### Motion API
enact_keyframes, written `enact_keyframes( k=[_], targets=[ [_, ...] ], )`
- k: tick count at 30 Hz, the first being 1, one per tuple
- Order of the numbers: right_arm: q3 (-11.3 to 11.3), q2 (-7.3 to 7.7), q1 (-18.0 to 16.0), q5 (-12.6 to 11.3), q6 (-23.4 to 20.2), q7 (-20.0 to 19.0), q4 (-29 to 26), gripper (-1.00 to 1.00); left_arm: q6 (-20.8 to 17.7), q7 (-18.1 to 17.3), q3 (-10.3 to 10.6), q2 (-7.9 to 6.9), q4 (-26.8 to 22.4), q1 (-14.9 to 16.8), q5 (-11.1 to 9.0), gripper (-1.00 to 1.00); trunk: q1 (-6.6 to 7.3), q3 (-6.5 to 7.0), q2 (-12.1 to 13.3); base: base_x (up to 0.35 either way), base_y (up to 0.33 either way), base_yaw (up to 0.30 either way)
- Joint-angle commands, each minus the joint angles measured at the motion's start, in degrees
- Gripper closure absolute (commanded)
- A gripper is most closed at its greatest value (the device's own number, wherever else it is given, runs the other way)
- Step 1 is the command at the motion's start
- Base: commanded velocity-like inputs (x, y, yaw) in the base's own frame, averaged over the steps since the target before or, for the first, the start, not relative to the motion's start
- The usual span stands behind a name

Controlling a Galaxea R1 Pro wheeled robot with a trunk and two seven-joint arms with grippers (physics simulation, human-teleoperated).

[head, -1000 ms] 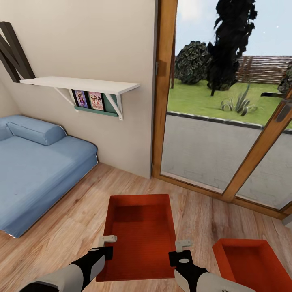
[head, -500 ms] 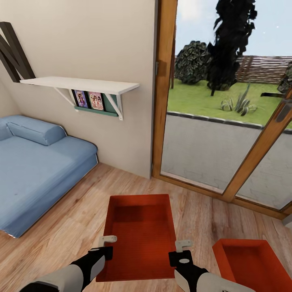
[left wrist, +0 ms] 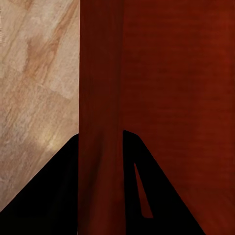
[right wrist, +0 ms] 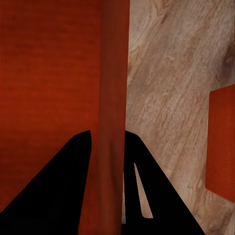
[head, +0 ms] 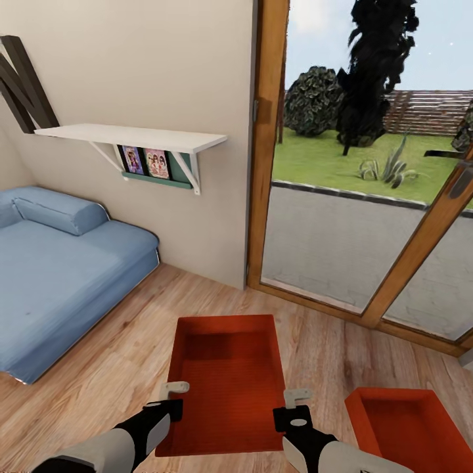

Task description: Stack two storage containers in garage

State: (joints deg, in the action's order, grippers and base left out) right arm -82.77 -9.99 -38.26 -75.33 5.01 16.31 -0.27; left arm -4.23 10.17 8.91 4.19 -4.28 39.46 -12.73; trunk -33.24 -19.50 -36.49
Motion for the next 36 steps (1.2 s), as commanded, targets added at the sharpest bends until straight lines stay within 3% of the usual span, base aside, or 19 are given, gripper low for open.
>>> enact_keyframes(
  k=[1,15,28,36],
  targets=[
    [0.2,0.0,0.0,0.2,1.5,0.7,-0.1,1.0,-0.3,0.5,-2.5,-0.32,0.1,0.0,-0.6,1.0,-0.01,-0.08,-0.1,0.0,0.0,0.215],
    [0.2,0.0,0.0,0.3,1.6,0.7,-0.1,1.0,-0.3,0.5,-2.5,-0.38,0.1,0.0,-0.6,1.0,-0.01,-0.08,-0.1,0.0,0.0,0.263],
    [0.3,0.0,0.0,0.3,1.6,0.7,-0.1,1.0,-0.3,0.5,-2.6,-0.41,0.1,0.0,-0.6,1.0,-0.01,-0.08,-0.1,0.0,0.0,0.047],
    [0.3,0.0,-0.1,0.3,1.6,0.7,-0.1,1.0,-0.3,0.5,-2.6,-0.41,0.1,0.0,-0.6,1.0,-0.01,-0.08,-0.1,0.0,0.0,0.241]
  ],
)
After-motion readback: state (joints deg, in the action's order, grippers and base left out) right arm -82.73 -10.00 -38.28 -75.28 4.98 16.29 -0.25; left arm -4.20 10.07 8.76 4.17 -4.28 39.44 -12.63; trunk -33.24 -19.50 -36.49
